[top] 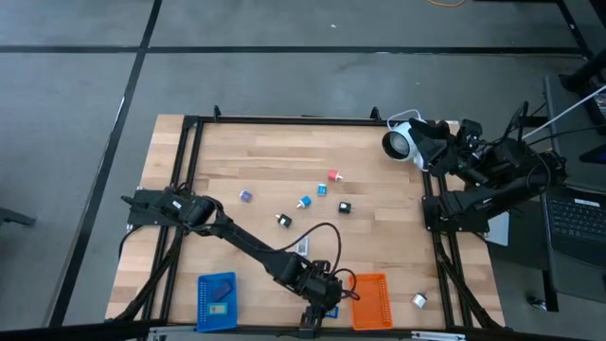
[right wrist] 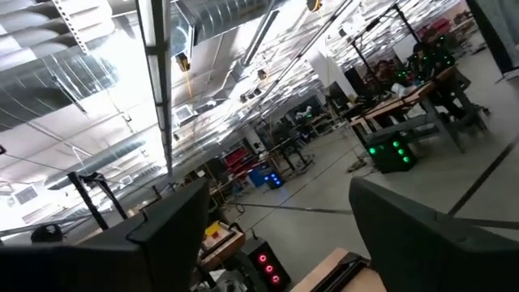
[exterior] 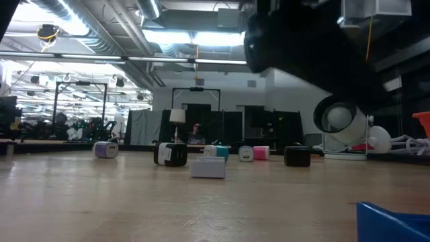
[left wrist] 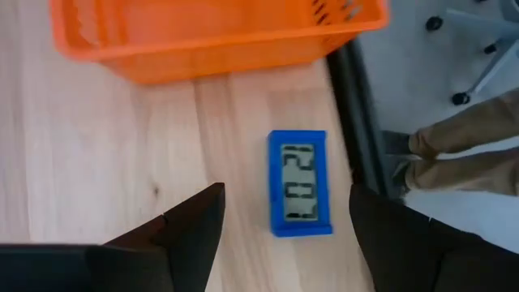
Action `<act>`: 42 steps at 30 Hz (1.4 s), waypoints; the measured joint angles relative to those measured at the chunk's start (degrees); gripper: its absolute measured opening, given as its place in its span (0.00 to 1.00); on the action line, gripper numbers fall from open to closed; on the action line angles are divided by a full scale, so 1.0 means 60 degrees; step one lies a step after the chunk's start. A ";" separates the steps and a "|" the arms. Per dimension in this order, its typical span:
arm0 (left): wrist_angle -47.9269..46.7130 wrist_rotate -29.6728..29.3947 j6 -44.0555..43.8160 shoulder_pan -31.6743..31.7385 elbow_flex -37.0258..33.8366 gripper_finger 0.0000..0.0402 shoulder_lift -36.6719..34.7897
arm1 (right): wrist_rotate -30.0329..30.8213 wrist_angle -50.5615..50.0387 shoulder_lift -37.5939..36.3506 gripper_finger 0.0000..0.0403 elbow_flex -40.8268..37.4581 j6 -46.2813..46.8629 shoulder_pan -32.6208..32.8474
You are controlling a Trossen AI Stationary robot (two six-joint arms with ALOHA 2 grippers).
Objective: Pick & Place Office items
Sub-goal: Put the blue digital clock into the blue bin
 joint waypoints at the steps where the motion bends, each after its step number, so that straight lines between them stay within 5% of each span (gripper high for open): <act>1: 0.0019 -0.0003 -0.0096 0.0022 0.0000 0.64 0.0044 | -0.0030 0.0000 0.0000 0.75 0.0000 0.0003 -0.0003; 42: 0.0942 -0.0407 -0.1758 -0.0431 0.0025 0.66 0.1153 | -0.0485 -0.0289 0.0018 0.75 0.0000 0.0178 -0.0003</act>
